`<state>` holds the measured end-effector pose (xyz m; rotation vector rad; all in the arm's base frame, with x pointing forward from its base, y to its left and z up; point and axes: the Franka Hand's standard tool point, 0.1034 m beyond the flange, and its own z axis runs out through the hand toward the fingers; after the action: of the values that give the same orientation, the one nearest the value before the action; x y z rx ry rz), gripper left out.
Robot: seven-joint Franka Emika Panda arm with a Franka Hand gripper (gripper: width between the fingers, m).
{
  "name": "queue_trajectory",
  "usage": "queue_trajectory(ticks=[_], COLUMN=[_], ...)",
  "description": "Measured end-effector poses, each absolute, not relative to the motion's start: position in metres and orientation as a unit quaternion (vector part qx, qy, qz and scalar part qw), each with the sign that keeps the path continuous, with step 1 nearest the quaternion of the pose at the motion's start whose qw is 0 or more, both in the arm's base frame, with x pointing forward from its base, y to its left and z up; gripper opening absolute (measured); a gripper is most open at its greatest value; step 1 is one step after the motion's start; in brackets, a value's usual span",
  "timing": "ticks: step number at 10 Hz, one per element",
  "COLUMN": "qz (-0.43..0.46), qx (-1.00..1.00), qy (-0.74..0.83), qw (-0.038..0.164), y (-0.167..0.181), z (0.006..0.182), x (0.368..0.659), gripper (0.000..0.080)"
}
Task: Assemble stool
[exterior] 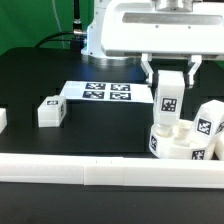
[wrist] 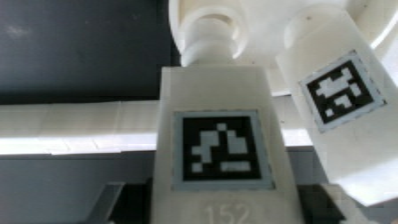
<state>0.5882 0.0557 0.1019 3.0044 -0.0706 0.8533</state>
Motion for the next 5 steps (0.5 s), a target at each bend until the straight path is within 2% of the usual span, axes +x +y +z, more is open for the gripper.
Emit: queue_trajectory(ticks=[5], qz=[0.276], qx=[0.961], qy=[-0.017], qw=[0.011], y=[0.0606], z=[0.091], x=[0.5886], gripper=[0.0338])
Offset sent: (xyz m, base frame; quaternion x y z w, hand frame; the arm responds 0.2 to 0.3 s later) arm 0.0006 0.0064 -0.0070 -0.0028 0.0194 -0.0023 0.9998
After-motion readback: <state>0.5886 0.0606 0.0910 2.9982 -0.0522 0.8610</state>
